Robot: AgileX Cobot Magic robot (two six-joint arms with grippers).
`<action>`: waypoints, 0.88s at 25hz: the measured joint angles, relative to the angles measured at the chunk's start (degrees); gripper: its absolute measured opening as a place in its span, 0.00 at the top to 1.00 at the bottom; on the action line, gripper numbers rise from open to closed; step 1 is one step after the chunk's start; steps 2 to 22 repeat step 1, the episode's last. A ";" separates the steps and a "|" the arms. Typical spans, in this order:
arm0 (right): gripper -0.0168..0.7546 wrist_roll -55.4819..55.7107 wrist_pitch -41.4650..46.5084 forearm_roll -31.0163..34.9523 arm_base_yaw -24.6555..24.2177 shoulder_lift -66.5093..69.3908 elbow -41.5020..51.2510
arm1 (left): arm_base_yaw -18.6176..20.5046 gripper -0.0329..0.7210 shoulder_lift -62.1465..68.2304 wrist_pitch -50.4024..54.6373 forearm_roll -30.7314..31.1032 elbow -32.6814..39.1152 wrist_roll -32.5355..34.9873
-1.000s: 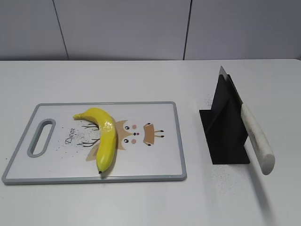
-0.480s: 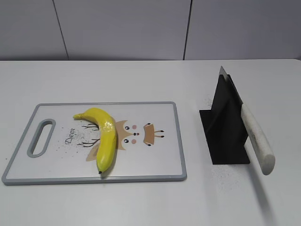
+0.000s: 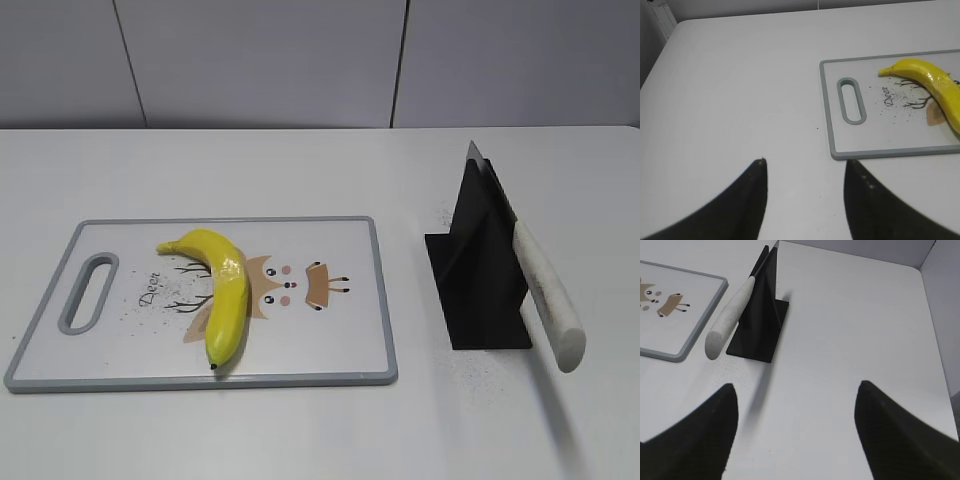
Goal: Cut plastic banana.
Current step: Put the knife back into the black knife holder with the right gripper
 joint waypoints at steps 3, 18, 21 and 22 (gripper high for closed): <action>0.26 0.00 0.00 0.00 0.00 0.00 0.00 | 0.00 0.32 0.00 0.00 0.00 0.00 0.00; 0.26 0.00 0.00 0.00 0.00 0.00 0.00 | 0.00 0.32 0.00 0.00 0.00 0.00 0.00; 0.26 0.00 0.00 0.00 0.00 0.00 0.00 | 0.00 0.32 0.00 0.00 0.00 0.00 0.00; 0.26 0.00 0.00 0.00 0.00 0.00 0.00 | 0.00 0.32 0.00 0.00 0.00 0.00 0.00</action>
